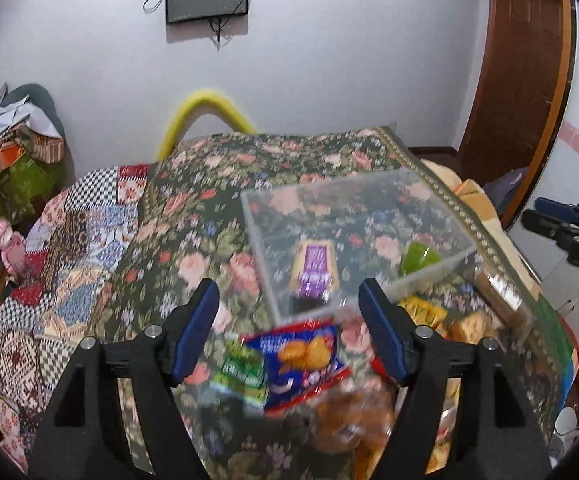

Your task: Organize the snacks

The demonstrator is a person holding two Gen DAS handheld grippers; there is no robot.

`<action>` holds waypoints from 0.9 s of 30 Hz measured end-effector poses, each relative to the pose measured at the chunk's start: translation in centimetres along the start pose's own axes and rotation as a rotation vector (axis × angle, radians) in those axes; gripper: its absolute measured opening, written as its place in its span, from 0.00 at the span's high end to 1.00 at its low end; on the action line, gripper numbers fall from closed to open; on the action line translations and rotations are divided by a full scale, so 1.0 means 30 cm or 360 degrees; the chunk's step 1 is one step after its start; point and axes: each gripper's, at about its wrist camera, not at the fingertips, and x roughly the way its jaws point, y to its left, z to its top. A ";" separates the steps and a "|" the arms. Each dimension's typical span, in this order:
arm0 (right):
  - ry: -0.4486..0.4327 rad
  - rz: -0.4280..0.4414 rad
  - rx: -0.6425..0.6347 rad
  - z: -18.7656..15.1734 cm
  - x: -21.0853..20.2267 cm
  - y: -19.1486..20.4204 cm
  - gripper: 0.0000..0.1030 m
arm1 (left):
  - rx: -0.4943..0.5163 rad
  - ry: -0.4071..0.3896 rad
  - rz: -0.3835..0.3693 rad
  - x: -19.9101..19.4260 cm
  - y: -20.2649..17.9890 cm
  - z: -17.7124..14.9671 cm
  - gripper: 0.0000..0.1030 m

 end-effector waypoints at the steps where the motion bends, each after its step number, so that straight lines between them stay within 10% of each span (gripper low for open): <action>1: 0.0010 -0.0015 0.0008 -0.017 -0.004 -0.013 0.43 | -0.0006 0.0016 0.0002 0.003 0.005 -0.016 0.29; 27: 0.0376 -0.0060 0.0241 -0.347 0.181 -0.197 0.43 | -0.0145 0.0373 -0.0021 0.265 0.017 -0.229 0.29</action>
